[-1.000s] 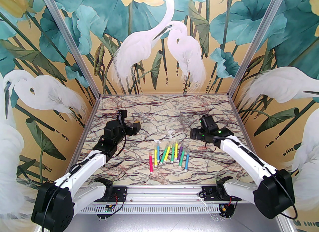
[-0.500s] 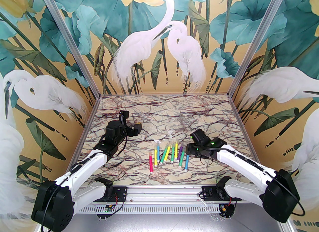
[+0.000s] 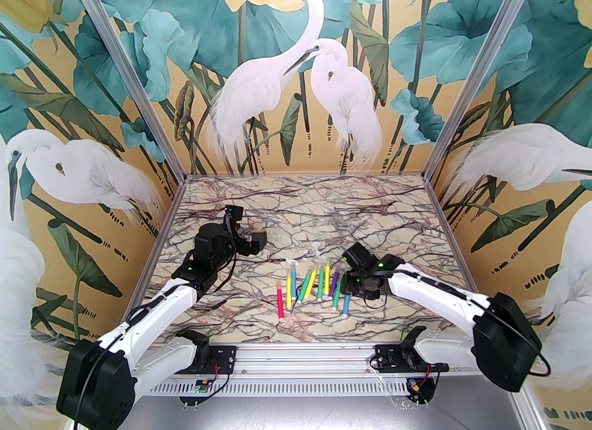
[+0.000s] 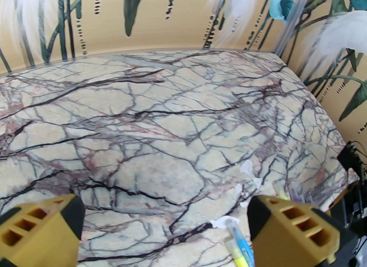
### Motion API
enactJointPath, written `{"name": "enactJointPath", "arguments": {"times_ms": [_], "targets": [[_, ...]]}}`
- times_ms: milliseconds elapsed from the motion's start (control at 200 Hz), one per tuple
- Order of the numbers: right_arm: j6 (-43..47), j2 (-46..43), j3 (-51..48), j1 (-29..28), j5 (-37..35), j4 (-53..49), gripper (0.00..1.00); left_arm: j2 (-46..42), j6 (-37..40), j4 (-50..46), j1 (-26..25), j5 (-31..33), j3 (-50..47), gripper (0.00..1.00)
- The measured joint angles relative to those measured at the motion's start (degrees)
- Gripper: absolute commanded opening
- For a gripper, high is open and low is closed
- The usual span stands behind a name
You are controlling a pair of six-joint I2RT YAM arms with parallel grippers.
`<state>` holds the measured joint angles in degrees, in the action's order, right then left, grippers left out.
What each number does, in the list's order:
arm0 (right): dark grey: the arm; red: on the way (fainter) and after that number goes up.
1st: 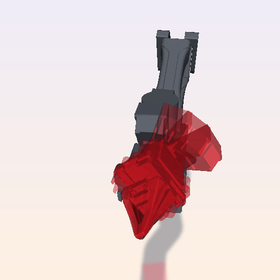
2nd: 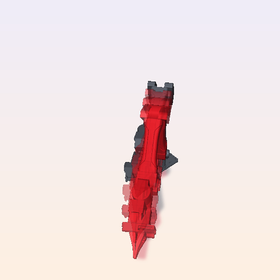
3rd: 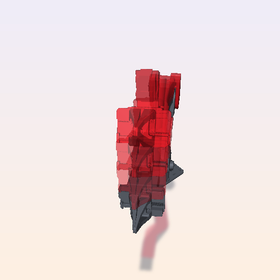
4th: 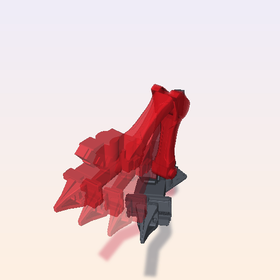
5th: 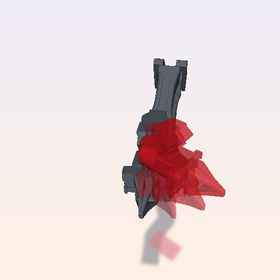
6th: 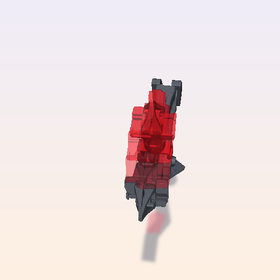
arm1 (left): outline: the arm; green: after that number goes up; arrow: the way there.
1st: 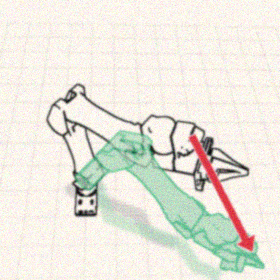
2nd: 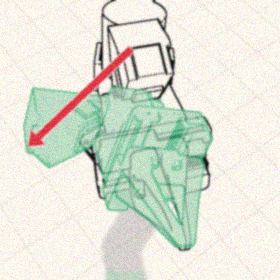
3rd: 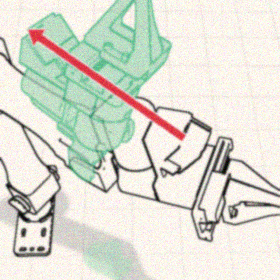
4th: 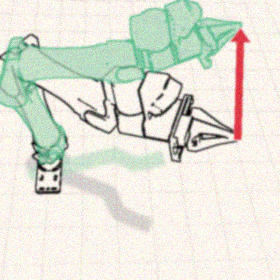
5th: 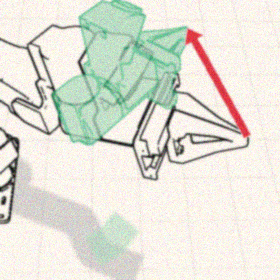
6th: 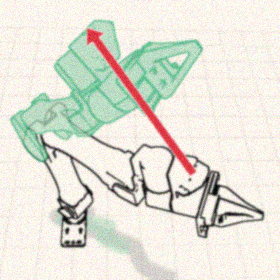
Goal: Open the pen caps
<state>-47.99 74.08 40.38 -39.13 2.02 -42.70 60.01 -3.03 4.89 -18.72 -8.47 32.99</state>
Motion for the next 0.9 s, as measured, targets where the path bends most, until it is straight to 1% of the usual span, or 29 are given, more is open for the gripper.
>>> {"name": "enactJointPath", "arguments": {"times_ms": [265, 475, 900], "targets": [[-0.4, 3.3, -0.2, -1.7, 2.6, 0.9, 0.50, 0.5, 0.0, -0.1, -0.4, -1.3, 0.0, 0.99], [-1.8, 5.0, -0.2, -3.2, 2.7, 0.7, 0.45, 0.4, 0.0, 0.0, -0.7, -1.3, 0.0, 1.00], [-3.5, 8.1, -0.2, -3.7, 2.4, 0.7, 0.41, 0.2, 0.0, -0.1, -0.8, -1.3, 0.1, 0.99]]}}
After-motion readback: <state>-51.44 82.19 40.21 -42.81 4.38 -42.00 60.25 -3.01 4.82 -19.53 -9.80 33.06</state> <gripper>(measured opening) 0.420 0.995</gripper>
